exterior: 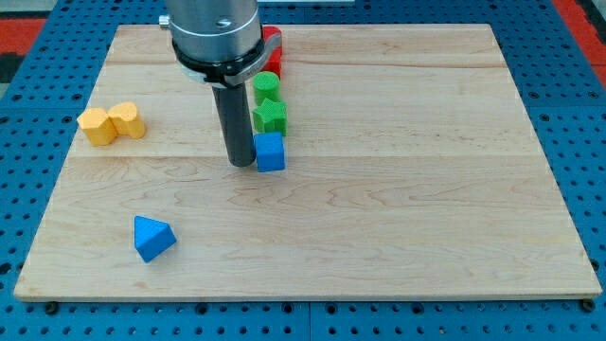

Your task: Place the blue triangle below to the blue cube

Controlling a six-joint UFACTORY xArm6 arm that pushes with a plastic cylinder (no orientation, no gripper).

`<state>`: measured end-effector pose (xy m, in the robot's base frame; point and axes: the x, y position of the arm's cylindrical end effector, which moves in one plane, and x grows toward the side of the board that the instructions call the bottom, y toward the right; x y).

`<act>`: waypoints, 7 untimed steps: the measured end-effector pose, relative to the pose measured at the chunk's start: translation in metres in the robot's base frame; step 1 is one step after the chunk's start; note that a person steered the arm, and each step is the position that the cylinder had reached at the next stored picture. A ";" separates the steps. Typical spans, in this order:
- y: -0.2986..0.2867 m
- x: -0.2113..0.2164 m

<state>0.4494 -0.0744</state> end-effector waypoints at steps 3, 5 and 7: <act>0.001 0.113; -0.106 0.147; -0.123 0.108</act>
<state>0.5576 -0.1972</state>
